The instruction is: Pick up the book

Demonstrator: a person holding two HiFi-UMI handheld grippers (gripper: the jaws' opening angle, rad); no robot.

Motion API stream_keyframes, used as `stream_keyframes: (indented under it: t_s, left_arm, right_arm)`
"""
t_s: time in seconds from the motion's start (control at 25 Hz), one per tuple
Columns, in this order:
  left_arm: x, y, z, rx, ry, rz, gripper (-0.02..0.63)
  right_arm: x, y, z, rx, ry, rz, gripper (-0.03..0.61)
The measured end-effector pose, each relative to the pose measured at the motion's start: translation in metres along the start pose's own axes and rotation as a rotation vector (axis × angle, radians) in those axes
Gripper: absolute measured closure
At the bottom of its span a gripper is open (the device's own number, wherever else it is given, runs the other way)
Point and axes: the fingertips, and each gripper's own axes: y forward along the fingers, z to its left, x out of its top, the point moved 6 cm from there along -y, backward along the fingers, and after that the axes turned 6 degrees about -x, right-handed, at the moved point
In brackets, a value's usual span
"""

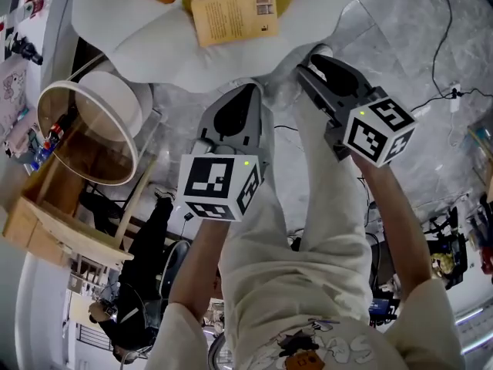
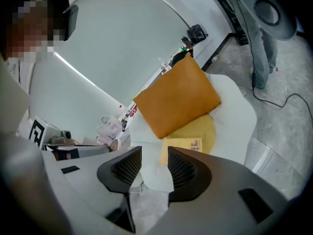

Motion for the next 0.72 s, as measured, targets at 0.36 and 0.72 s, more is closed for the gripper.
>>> stream_keyframes:
  t_s: [0.36, 0.72]
  left_arm:
    - [-0.024, 0.048, 0.012, 0.005, 0.014, 0.048, 0.607]
    - [-0.046, 0.09, 0.037, 0.038, -0.049, 0.061, 0.607]
  right_arm:
    - [-0.022, 0.024, -0.026, -0.008, 0.086, -0.019, 0.339]
    - [-0.043, 0.054, -0.057, -0.036, 0.144, -0.031, 0.302]
